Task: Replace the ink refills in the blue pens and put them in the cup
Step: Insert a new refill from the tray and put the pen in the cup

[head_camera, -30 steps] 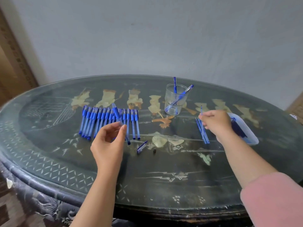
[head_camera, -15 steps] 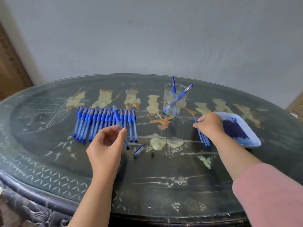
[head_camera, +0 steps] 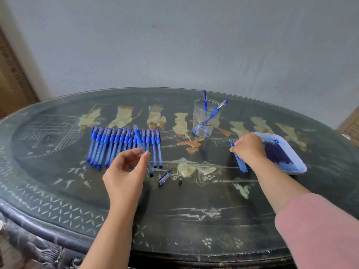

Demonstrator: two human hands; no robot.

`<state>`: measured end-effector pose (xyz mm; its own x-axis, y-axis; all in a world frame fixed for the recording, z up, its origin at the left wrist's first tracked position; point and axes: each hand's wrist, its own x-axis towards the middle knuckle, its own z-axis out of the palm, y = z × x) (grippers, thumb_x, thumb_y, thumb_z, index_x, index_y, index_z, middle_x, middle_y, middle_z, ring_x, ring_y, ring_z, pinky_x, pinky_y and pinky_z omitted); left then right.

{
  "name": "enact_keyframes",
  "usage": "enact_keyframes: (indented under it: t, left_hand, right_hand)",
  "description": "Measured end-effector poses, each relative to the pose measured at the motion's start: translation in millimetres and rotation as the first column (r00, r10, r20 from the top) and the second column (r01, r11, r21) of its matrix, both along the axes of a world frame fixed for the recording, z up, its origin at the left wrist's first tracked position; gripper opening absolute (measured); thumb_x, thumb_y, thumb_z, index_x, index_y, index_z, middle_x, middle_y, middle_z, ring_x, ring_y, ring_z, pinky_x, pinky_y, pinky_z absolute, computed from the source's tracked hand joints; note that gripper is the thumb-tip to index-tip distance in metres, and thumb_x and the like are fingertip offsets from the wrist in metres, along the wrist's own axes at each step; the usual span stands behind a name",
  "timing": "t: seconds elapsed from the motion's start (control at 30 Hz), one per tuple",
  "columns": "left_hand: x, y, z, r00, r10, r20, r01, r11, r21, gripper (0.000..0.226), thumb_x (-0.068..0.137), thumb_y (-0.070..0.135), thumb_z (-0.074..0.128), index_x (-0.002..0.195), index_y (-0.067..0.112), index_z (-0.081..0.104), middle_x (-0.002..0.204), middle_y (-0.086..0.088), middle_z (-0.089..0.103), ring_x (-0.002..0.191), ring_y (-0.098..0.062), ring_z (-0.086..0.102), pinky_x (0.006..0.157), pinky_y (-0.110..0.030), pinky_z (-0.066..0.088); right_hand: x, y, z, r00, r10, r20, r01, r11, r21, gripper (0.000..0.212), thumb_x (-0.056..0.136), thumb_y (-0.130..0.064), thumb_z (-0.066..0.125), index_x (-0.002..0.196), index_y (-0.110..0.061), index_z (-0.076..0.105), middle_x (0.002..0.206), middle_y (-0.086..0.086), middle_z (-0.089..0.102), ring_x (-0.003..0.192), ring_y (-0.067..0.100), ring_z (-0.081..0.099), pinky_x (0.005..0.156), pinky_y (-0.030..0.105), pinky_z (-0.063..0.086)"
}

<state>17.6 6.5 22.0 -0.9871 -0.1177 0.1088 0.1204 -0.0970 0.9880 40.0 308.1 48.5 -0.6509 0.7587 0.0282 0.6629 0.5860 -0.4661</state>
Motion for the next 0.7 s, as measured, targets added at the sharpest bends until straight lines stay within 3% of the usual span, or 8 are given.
enact_keyframes:
  t: [0.13, 0.27, 0.4, 0.47, 0.57, 0.7]
  left_hand:
    - [0, -1, 0, 1.0, -0.003, 0.001, 0.003, 1.0, -0.001, 0.014, 0.079, 0.023, 0.08, 0.091, 0.024, 0.073, 0.086, 0.003, 0.075, 0.086, -0.021, 0.072, 0.088, -0.044, 0.057]
    - [1, -1, 1, 1.0, -0.007, 0.0, 0.007, 1.0, -0.008, 0.014, 0.079, 0.022, 0.079, 0.091, 0.024, 0.072, 0.086, 0.003, 0.075, 0.086, -0.019, 0.072, 0.088, -0.044, 0.057]
    - [2, -1, 2, 1.0, -0.02, -0.008, 0.02, 1.0, -0.023, 0.015, 0.08, 0.022, 0.079, 0.092, 0.025, 0.072, 0.087, 0.004, 0.075, 0.087, -0.017, 0.072, 0.088, -0.041, 0.057]
    - [3, -1, 3, 1.0, -0.022, -0.016, 0.022, 0.999, -0.036, 0.015, 0.08, 0.023, 0.079, 0.093, 0.026, 0.072, 0.088, 0.005, 0.074, 0.087, -0.015, 0.072, 0.088, -0.039, 0.057]
    - [4, 0, 3, 0.999, -0.023, -0.032, 0.021, 0.998, -0.058, 0.015, 0.081, 0.022, 0.078, 0.094, 0.025, 0.072, 0.088, 0.007, 0.074, 0.085, -0.01, 0.071, 0.087, -0.033, 0.057]
    - [6, 1, 5, 0.998, -0.02, -0.052, 0.015, 0.996, -0.084, 0.015, 0.082, 0.022, 0.078, 0.096, 0.023, 0.073, 0.088, 0.009, 0.074, 0.082, -0.003, 0.068, 0.082, -0.023, 0.055]
  right_hand:
    - [1, 0, -1, 1.0, 0.0, -0.008, 0.0, 1.0, 0.002, 0.012, 0.082, -0.013, 0.077, 0.086, -0.004, 0.07, 0.097, 0.015, 0.069, 0.079, 0.027, 0.058, 0.066, 0.031, 0.044]
    - [8, -4, 2, 0.995, 0.022, -0.099, -0.02, 1.0, 0.022, 0.016, 0.089, -0.012, 0.068, 0.094, 0.003, 0.071, 0.093, 0.017, 0.068, 0.09, 0.035, 0.063, 0.072, 0.036, 0.049]
    - [28, 8, 6, 0.978, -0.015, -0.209, 0.029, 0.997, 0.066, 0.02, 0.091, -0.008, 0.051, 0.073, -0.012, 0.058, 0.062, 0.004, 0.05, 0.066, 0.029, 0.05, 0.054, 0.03, 0.034]
    - [40, 22, 3, 0.985, -0.064, -0.16, 0.083, 0.989, 0.119, 0.024, 0.085, -0.002, 0.044, 0.063, -0.009, 0.052, 0.06, 0.011, 0.046, 0.058, 0.027, 0.038, 0.047, 0.031, 0.027]
    - [57, 36, 1, 0.987, -0.151, -0.061, 0.159, 0.974, 0.163, 0.028, 0.083, 0.002, 0.045, 0.062, -0.003, 0.064, 0.063, 0.015, 0.053, 0.064, 0.028, 0.039, 0.056, 0.038, 0.042]
    - [63, 49, -2, 0.969, -0.245, 0.032, 0.238, 0.959, 0.156, 0.01, 0.086, -0.007, 0.055, 0.082, -0.003, 0.063, 0.08, 0.01, 0.053, 0.076, 0.029, 0.047, 0.065, 0.03, 0.042]
